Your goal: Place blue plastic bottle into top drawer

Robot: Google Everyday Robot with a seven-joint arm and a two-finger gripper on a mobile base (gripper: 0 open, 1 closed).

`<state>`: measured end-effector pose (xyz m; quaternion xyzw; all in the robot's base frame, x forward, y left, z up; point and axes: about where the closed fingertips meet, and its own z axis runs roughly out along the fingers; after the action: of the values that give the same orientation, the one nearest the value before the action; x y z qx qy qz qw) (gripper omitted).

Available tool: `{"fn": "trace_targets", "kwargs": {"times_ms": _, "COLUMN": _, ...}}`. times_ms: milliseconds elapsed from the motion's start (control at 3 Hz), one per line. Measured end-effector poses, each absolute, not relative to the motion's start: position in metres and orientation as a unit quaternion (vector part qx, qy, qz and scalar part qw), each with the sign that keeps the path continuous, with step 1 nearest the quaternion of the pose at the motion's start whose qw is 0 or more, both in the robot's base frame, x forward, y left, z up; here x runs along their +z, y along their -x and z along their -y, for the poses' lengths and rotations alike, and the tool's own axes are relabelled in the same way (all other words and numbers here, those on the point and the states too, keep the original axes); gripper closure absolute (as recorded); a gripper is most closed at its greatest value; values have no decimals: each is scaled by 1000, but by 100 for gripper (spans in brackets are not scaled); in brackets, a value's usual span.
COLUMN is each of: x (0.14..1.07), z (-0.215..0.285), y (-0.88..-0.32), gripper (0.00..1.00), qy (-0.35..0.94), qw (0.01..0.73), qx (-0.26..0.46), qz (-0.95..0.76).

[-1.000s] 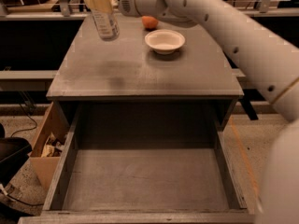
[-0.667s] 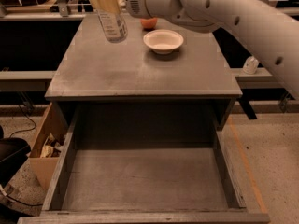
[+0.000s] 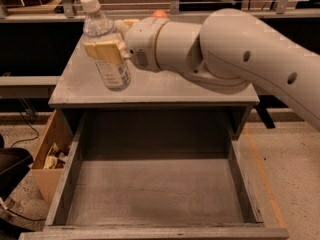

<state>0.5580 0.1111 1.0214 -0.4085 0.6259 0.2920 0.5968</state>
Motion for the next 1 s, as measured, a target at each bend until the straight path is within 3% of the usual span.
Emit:
{"fn": "trace_targets", "kwargs": {"times_ms": 333, "x": 982, "z": -98, "y": -516, "gripper": 100, "qy": 421, "qw": 579, "qx": 316, "qz": -623}}
{"fn": "trace_targets", "kwargs": {"times_ms": 1000, "x": 906, "z": 13, "y": -491, "gripper": 100, "qy": 392, "qw": 572, "qx": 301, "qz": -655}}
